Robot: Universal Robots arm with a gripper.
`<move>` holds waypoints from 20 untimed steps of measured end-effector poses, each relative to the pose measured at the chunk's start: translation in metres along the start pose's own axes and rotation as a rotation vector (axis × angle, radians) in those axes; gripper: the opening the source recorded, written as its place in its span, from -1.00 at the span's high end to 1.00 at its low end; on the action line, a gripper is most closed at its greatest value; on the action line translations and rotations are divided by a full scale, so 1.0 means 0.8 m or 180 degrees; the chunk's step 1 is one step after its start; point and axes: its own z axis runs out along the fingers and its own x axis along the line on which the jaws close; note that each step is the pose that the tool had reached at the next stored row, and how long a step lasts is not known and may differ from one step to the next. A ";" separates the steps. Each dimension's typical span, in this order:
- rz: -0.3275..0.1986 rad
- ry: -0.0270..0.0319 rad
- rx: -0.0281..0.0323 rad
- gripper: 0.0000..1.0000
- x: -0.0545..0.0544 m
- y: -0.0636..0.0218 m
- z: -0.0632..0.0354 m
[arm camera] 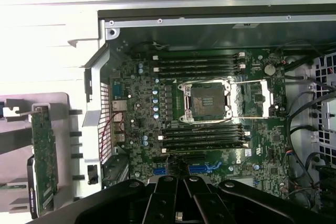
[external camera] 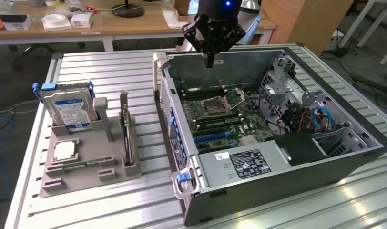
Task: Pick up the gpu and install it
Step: 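Reach for the gpu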
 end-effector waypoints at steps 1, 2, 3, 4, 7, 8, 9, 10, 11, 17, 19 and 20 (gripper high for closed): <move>0.0000 0.0000 0.0000 0.80 0.000 0.000 0.000; 0.0000 0.0000 0.0000 0.80 0.000 0.000 0.000; 0.0000 0.0000 0.0000 0.80 0.003 0.000 0.000; 0.0000 0.0001 0.0000 0.80 0.005 0.000 0.000; 0.0000 0.0002 0.0000 0.80 0.005 0.000 0.000; 0.0000 0.0002 0.0000 0.80 0.006 0.000 0.000; 0.0000 0.0002 0.0000 0.80 0.006 -0.001 0.000; 0.0000 0.0003 0.0000 0.80 0.006 -0.001 0.000; 0.0000 0.0003 0.0000 0.80 0.006 -0.001 0.000; 0.0000 0.0005 0.0000 0.80 0.008 -0.001 0.001; 0.0001 0.0005 0.0000 0.80 0.008 -0.001 0.001; 0.0001 0.0006 0.0000 0.80 0.008 -0.001 0.001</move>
